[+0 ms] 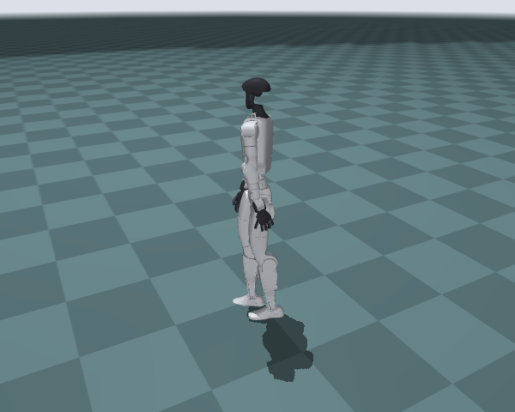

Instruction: Upper body actions

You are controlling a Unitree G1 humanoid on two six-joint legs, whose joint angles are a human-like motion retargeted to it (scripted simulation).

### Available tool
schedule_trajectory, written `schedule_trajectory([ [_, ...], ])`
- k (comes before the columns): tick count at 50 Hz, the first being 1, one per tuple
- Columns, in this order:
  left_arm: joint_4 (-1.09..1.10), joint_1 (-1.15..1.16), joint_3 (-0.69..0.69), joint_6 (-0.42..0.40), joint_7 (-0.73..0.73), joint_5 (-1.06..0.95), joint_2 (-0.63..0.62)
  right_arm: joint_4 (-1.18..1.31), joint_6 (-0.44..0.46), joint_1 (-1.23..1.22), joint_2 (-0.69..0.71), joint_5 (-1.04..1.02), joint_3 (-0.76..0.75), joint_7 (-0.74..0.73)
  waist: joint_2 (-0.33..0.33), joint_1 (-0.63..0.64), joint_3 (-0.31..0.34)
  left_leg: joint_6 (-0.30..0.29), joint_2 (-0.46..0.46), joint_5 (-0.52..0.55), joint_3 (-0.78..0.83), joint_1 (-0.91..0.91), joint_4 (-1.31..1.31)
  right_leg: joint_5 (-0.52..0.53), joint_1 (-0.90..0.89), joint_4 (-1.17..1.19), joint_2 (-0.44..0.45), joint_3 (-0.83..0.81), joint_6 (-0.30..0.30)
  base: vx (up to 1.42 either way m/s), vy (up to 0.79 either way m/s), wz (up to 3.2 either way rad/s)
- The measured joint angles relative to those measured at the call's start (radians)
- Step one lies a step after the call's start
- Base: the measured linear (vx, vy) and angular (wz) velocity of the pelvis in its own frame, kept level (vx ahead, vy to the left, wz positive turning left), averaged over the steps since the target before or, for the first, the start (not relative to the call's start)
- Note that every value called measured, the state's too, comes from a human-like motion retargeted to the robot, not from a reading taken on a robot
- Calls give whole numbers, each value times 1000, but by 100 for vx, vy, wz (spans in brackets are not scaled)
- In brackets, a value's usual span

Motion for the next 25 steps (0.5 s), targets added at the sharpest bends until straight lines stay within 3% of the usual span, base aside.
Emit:
schedule_trajectory([
  [7, -84, -84, -43, -51, 92, -9, -9, 141, 45, 58, -52, -15, -115, -120, -11, 10, 2, -4, -8, 8, -31, -8, 7, -8, 22, -12, 2, -36, -6, 0, -3, 19],
  [13, -169, -109, -51, -77, 78, -31, -31, 261, 127, 74, -95, 24, -186, -214, -5, 14, 3, -10, -5, 6, -25, -11, 14, -8, 27, -18, 7, -34, -12, 0, 0, 0],
  [18, -144, -128, -59, -59, 30, -29, -34, 288, 181, 93, -111, 44, -218, -255, 3, 13, 1, -17, -3, 3, -19, -15, 19, -7, 27, -23, 10, -27, -16, 1, -1, -1],
  [25, -99, -109, -68, -38, 27, 7, -37, 271, 185, 111, -109, -5, -218, -241, 17, -1, 1, -25, 5, 1, -4, -13, 18, -7, 24, -24, 17, -13, -23, 4, -5, -9],
])
